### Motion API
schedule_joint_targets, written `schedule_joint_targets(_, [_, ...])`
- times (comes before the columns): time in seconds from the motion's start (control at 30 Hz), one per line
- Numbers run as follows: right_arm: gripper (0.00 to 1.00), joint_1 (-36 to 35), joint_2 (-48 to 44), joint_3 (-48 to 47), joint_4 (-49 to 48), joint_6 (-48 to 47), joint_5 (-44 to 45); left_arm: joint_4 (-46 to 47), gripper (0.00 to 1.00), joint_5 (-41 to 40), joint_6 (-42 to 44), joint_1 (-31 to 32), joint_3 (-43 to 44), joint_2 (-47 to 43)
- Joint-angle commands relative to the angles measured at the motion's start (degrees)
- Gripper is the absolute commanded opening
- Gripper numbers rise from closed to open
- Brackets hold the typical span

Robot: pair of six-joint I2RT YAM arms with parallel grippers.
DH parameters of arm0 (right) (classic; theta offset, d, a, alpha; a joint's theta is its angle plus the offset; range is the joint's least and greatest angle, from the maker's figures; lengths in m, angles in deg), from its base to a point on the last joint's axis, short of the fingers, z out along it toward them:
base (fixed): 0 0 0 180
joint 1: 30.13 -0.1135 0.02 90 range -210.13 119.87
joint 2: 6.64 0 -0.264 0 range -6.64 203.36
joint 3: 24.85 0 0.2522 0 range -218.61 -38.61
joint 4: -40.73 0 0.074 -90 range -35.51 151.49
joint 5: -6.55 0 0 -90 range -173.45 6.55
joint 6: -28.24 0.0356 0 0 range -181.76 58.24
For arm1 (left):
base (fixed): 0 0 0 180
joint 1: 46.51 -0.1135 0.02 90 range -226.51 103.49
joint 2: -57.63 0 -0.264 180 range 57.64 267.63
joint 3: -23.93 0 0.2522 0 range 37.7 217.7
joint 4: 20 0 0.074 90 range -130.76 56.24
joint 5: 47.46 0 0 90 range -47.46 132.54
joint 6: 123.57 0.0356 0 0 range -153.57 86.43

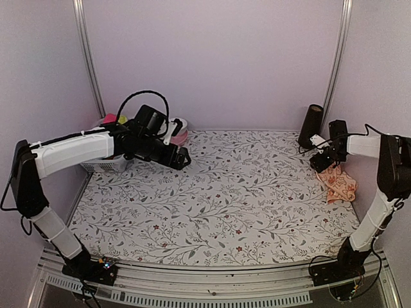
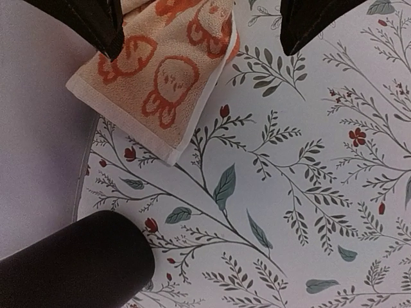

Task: Roll the towels
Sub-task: Pick up the towel from the corner of the board.

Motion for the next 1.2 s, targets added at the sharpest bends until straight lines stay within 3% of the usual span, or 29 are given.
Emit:
schedule_joint_targets(0.0, [0.82, 0.38, 5.37, -3.67, -0.41, 4.15, 0.79, 0.63, 0.97, -0.35, -1.26, 3.15, 0.39, -4.95])
schedule_joint_targets(0.33, [0.57, 0.50, 15.14, -7.29, 2.14, 5.83, -0.49, 1.21, 0.97, 0.73, 0.81, 7.67, -0.62, -7.02])
schedule_joint_targets(0.8, [0.29, 4.66, 13.23, -3.03, 1.82, 8.08, 1.65, 6.19, 0.97, 0.53, 0.86, 7.32, -6.06, -10.48])
schedule_joint_targets(0.9, [0.06, 4.76, 13.02, -3.10, 2.43, 7.02, -1.53, 6.91, 0.97, 0.43, 0.99, 7.07, -6.69, -11.22])
schedule_joint_targets(0.93, [0.03, 4.70, 12.77, -3.60, 3.60, 6.41, -3.98, 7.24, 0.97, 0.54, 1.14, 7.00, -7.07, -11.47])
schedule_joint_targets(1.17, [0.03, -2.29, 8.21, -7.26, 11.01, 1.01, -16.79, 9.52, 0.97, 1.32, 4.72, 6.05, -8.38, -13.01])
